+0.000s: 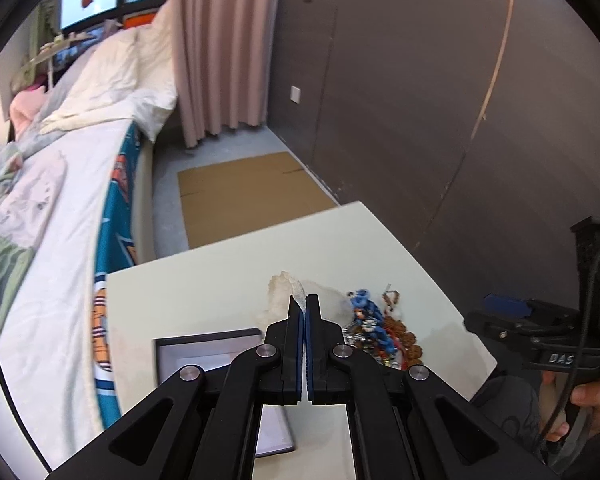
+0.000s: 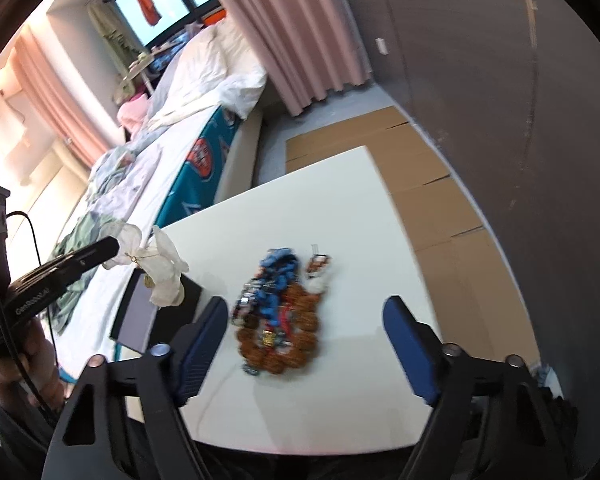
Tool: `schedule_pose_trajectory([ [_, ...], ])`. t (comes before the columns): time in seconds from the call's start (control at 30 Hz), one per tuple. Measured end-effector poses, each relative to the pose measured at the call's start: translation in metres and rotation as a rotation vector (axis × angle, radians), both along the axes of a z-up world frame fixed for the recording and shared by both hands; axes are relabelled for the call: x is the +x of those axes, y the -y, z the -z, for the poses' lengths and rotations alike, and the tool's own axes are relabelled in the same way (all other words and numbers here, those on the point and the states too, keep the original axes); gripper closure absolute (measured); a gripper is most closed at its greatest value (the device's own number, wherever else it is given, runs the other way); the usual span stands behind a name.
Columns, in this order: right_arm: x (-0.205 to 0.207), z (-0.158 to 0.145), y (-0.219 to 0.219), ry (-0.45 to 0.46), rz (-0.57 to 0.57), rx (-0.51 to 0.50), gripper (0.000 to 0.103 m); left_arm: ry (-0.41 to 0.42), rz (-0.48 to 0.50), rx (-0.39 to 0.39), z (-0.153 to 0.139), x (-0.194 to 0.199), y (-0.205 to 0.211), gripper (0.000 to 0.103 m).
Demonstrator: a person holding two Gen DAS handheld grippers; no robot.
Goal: Organize jewelry
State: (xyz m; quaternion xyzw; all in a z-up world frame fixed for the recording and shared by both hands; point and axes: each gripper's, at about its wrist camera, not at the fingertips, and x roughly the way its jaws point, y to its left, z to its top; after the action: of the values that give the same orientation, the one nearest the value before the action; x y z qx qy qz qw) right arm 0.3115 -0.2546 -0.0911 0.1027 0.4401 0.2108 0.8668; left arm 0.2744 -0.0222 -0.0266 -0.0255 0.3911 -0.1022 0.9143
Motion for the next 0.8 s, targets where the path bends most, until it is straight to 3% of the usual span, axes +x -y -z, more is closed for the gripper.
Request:
schedule_pose_trajectory([
  [0.17, 0.009, 0.003, -0.041, -0.012, -0.109, -0.027, 0.036, 0.020, -0.047, -0.026, -0.008, -0.011, -0.026, 0.103],
  [0.4, 0.025, 0.022, -0.095, -0.042, -0.287, -0.146, 0.059, 0.045, -0.109, -0.055, -0.016, -0.030, -0.054, 0.103],
  [0.57, 0.036, 0.039, -0.117, -0.067, -0.367, -0.227, 0.064, 0.050, -0.156, -0.073, -0.018, -0.039, -0.073, 0.103],
  [0.63, 0.042, 0.048, -0.128, -0.081, -0.403, -0.272, 0.072, 0.049, -0.179, -0.078, -0.017, -0.044, -0.082, 0.103],
  [0.8, 0.052, 0.059, -0.136, -0.099, -0.421, -0.374, 0.073, 0.041, -0.222, -0.084, -0.014, -0.055, -0.097, 0.103],
])
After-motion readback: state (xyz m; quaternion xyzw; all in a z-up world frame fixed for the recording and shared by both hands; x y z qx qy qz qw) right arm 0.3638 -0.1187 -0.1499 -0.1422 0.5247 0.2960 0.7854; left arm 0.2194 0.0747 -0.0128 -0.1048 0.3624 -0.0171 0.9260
